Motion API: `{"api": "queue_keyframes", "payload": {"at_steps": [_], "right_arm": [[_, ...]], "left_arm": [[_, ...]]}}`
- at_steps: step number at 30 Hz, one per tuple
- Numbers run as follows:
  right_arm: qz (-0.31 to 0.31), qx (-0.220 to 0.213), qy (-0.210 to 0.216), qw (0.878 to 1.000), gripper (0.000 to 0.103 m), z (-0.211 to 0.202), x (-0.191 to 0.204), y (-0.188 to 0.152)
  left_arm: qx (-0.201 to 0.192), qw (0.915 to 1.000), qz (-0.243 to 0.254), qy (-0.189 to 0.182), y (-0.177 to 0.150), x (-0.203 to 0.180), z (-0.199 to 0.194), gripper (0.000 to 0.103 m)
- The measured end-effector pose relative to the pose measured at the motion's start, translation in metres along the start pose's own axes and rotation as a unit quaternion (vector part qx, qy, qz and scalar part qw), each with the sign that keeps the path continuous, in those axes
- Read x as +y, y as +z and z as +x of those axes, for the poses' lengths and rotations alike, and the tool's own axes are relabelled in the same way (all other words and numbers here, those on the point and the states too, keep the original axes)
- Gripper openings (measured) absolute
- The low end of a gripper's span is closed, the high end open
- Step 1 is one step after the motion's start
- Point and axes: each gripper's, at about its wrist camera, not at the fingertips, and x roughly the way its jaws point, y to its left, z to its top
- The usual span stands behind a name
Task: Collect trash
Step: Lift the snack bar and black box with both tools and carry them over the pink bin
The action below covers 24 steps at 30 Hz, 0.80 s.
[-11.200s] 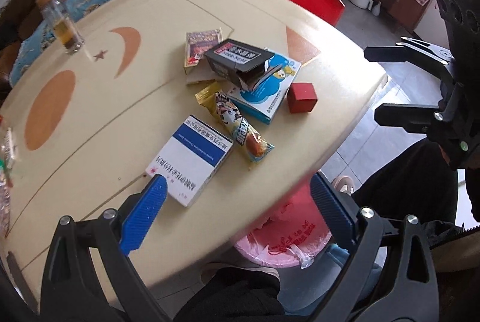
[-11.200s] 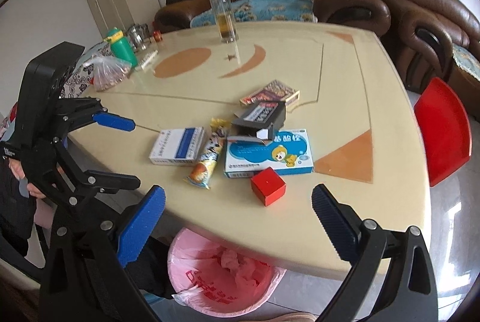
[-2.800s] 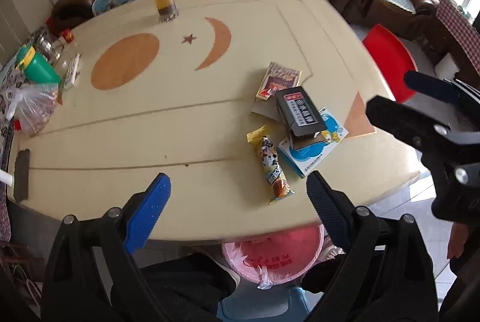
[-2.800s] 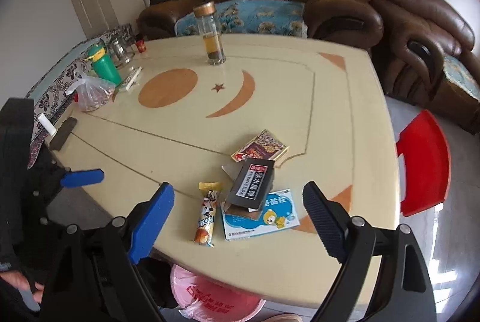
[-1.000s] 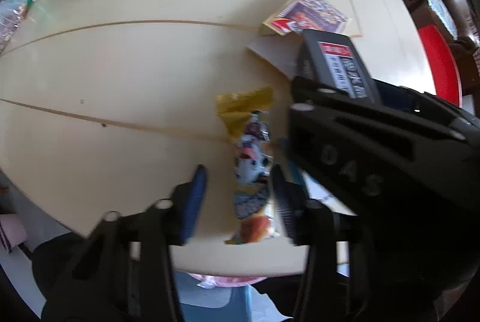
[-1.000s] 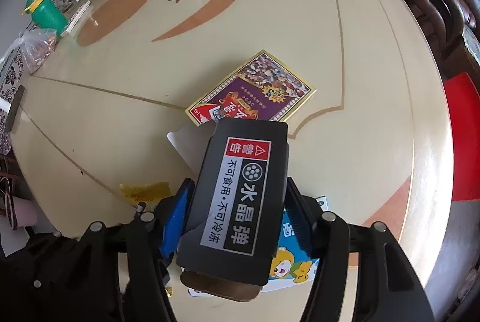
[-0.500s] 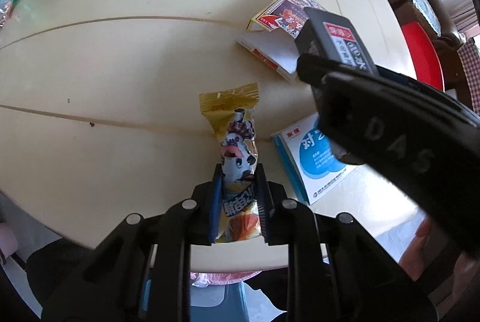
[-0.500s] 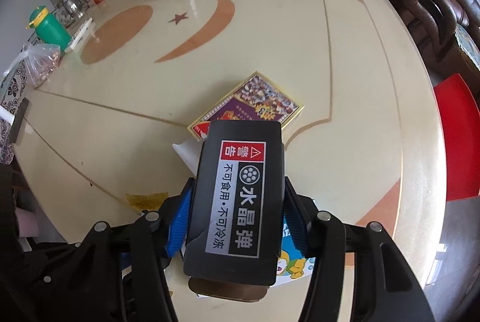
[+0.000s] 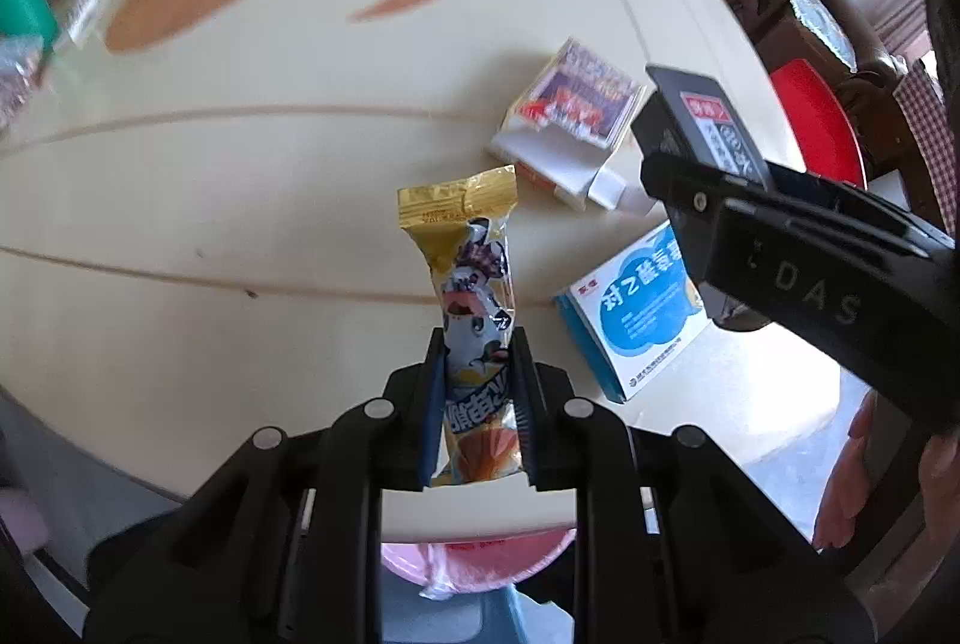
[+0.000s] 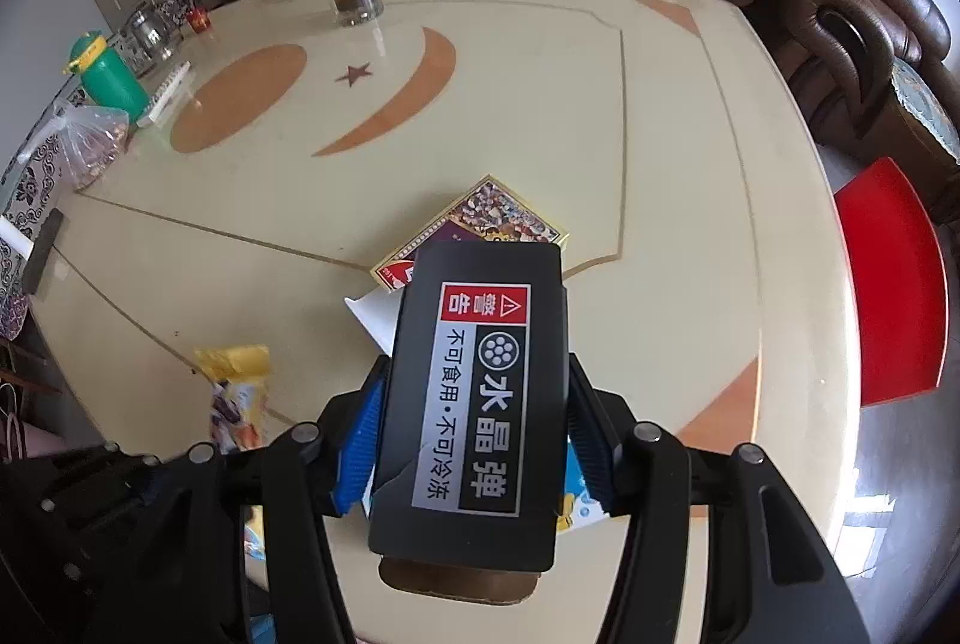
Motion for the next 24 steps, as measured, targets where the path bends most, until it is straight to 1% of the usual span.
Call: {"api": "queue_keyframes", "payload": {"at_steps": [4,8,11,13,18,24], "right_arm": [[0.002,-0.018,0.004,1.0,0.054,-0.02,-0.002,-0.006],[-0.004,-0.043,-0.001,0.999,0.054,-0.049,-0.002,-0.016],[-0.006,-0.059,-0.004,0.998,0.054,-0.071,-0.003,-0.026],[-0.012,-0.072,-0.009,0.997,0.054,-0.088,-0.002,-0.033],[-0.022,-0.098,-0.011,0.995,0.054,-0.125,0.005,-0.054],[-0.04,-0.122,-0.012,0.992,0.054,-0.16,0.023,-0.083]], "left_arm": [[-0.032,0.9993,0.015,0.01,-0.008,-0.002,-0.027,0.021],[-0.062,0.9976,0.028,0.011,-0.013,-0.002,-0.057,0.021],[-0.084,0.9957,0.036,0.013,-0.013,-0.005,-0.076,0.021],[-0.103,0.9934,0.047,0.016,-0.019,-0.006,-0.093,0.021],[-0.126,0.99,0.062,0.013,-0.028,-0.005,-0.116,0.021],[-0.15,0.9847,0.089,0.007,-0.056,-0.006,-0.142,0.021]]}}
